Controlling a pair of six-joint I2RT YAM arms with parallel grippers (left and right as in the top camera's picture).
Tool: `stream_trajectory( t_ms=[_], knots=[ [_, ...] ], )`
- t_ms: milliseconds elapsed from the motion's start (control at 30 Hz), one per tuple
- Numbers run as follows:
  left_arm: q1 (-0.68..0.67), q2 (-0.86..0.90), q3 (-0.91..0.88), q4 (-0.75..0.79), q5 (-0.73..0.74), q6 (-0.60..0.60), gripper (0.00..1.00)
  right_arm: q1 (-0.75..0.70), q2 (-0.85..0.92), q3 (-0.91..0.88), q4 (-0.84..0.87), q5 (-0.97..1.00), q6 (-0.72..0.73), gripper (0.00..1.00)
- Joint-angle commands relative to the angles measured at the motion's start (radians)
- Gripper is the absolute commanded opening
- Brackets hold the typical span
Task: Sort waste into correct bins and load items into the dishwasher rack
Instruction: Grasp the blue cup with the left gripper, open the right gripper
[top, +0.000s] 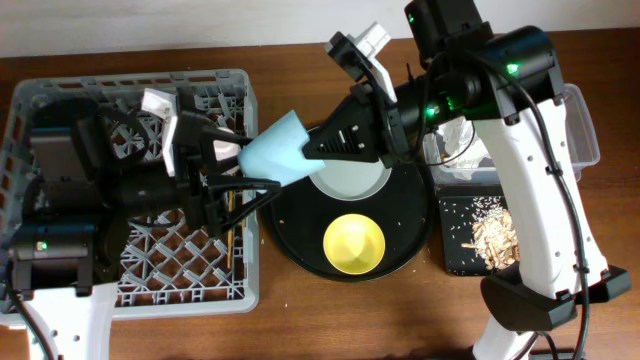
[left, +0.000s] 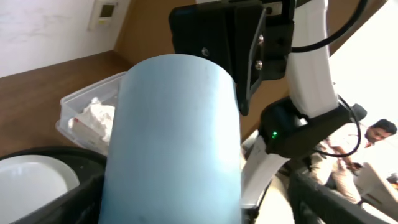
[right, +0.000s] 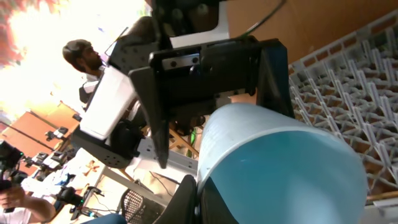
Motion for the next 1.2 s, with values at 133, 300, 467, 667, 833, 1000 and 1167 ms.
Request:
stream_trajectory(
  t_ms=[133,300,467,667,833,1000,1167],
  knots=[
    [-0.037,-0.008,0.01,0.003,0.111,0.018,0.8,0.005,0.001,-0.006,0.067,-0.124,-0.018,0.04],
    [-0.038,-0.008,0.01,0.003,0.107,0.018,0.8,0.006,0.001,-0.006,0.066,-0.122,-0.018,0.04],
    [-0.038,-0.008,0.01,0.003,0.096,0.018,0.6,0.006,0.001,-0.006,0.066,-0.116,-0.018,0.04],
    [-0.038,-0.008,0.01,0.004,0.051,0.017,0.47,-0.03,0.001,-0.006,0.078,-0.116,-0.018,0.41],
    [-0.038,-0.008,0.01,0.004,0.025,0.017,0.45,-0.113,0.002,-0.006,0.066,-0.047,-0.018,0.41],
    [-0.038,-0.008,0.01,0.005,-0.016,0.017,0.43,-0.083,0.003,-0.006,-0.027,0.122,-0.018,0.04],
    [-0.038,-0.008,0.01,0.007,-0.016,0.017,0.43,0.008,0.003,-0.006,-0.032,0.254,-0.017,0.04]
  ],
)
